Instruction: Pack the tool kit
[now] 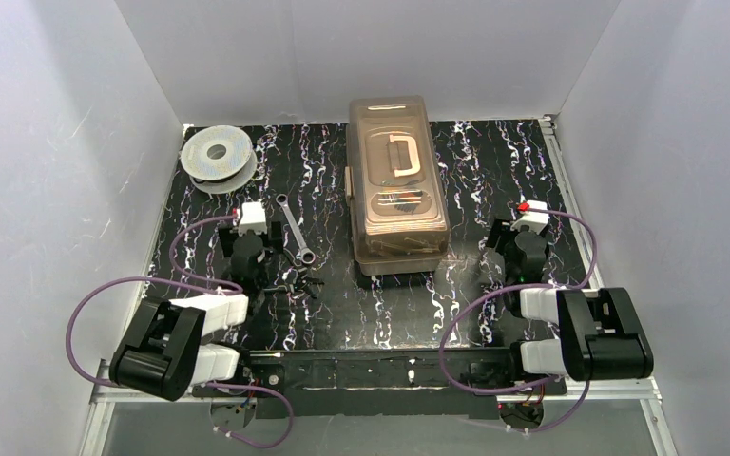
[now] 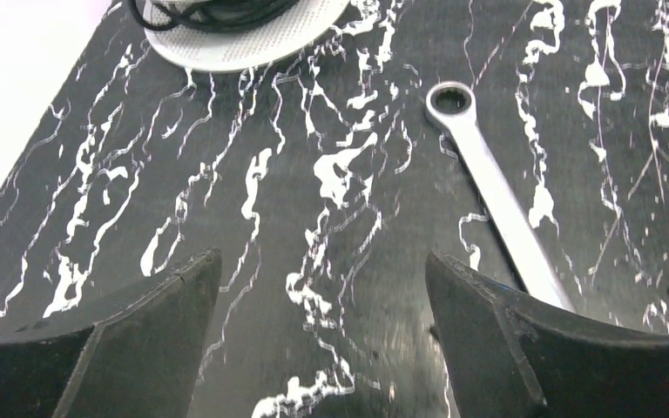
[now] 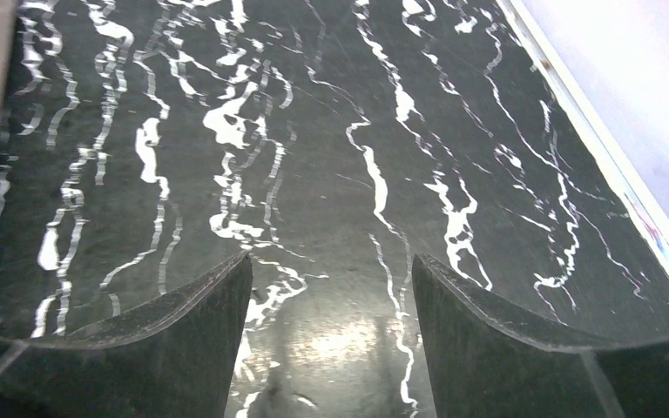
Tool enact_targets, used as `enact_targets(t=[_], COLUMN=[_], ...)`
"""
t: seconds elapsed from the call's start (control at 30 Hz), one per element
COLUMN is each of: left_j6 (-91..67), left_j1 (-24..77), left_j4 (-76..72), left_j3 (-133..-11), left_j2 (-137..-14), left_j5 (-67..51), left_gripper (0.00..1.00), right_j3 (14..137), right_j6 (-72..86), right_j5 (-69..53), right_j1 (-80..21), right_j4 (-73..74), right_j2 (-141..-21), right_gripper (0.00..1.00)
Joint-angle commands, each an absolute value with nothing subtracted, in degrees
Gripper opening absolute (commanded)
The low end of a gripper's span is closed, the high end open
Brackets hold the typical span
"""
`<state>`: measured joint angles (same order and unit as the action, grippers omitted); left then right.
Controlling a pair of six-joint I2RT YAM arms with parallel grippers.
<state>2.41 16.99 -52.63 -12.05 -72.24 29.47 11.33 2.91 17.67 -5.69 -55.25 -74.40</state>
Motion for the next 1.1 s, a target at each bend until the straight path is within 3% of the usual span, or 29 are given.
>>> enact_targets(t=[0.0, 0.1, 0.3, 0.4, 0.5, 0.63, 0.77, 1.07], left_j6=[1.35, 1.91, 3.84, 4.71, 6.18, 2.31, -2.44, -2.31], left_j1=[14.27, 13.88, 13.16, 11.87, 9.55, 7.55, 4.58, 3.87], left_j4=[-48.19, -50.71, -55.88, -69.73, -84.16, -67.39, -58.53, -58.77], left_j3=[-15.46, -13.84, -12.13, -7.35, -6.76, -11.43, -16.24, -16.4], left_j2=[-72.82, -72.1, -73.43, -76.86, -89.3, -84.57, -84.9, -84.92], left_j5=[22.88, 22.58, 24.31, 22.2, 15.23, 14.49, 15.72, 13.99], left_gripper=[0.86, 0.88, 0.85, 0.88, 0.87, 0.88, 0.98, 0.98], right_j3=[12.66, 13.1, 12.92, 12.91, 12.97, 13.01, 12.97, 13.15], right_j6=[3.89, 4.21, 4.12, 4.13, 4.13, 4.11, 4.14, 4.31], right_j5=[18.26, 18.53, 18.97, 18.98, 18.99, 18.97, 18.88, 18.47], right_j1=[-3.01, -2.96, -2.99, -2.96, -2.98, -2.98, -2.97, -2.98], right_j4=[-61.85, -59.91, -60.56, -60.54, -60.55, -60.5, -60.54, -60.12], right_j2=[-76.59, -75.99, -76.11, -76.12, -76.12, -76.11, -76.12, -76.11], right_gripper=[0.77, 0.76, 0.85, 0.86, 0.87, 0.88, 0.89, 0.9])
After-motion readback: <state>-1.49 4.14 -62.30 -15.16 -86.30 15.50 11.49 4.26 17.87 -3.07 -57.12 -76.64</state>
